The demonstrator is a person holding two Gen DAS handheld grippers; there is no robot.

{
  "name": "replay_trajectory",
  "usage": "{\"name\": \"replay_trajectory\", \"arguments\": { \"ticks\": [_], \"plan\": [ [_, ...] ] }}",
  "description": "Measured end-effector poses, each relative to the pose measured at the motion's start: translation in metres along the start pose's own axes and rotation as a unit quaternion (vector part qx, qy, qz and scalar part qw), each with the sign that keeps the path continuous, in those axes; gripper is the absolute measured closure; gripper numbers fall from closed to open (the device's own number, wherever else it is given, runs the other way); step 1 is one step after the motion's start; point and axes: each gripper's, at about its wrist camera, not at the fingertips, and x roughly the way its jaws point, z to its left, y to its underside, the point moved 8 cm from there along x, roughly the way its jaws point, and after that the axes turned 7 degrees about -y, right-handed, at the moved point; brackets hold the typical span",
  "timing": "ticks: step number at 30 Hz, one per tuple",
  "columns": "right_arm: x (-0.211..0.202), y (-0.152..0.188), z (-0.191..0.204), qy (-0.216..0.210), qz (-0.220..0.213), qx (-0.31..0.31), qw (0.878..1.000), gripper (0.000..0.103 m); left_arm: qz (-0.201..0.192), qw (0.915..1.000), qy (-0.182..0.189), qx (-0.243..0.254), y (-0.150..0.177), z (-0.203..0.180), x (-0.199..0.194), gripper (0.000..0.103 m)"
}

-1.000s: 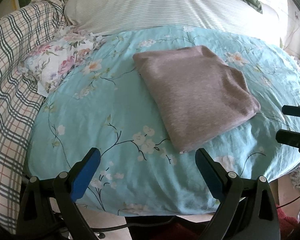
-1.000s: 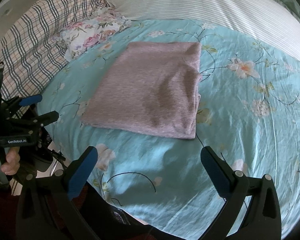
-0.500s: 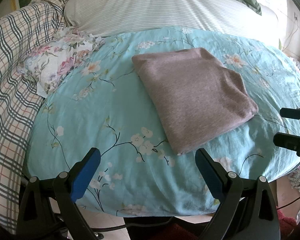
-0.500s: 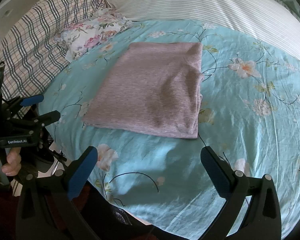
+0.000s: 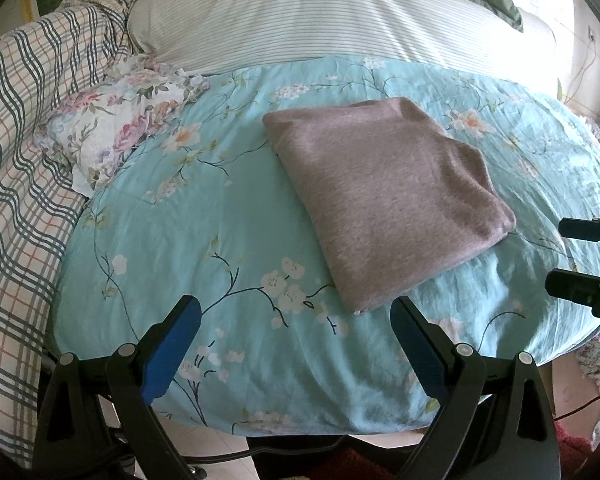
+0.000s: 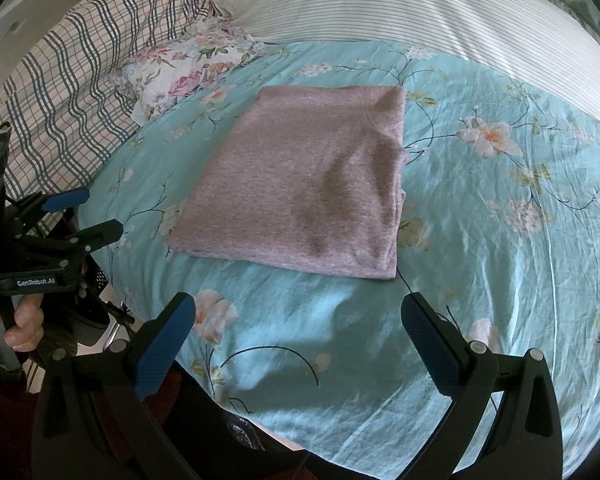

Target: Fold small clothes

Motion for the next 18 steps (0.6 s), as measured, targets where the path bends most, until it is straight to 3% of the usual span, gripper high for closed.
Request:
{"name": "replay_trajectory", "arguments": {
  "ticks": [18],
  "plan": [
    [0.0024, -0.0018, -0.0029, -0.002, -0.003, 0.002, 1.000, 0.001, -0.006, 1.0000, 0.000, 0.000, -0.0088, -0.0003, 0.0014, 0.007]
  ]
}}
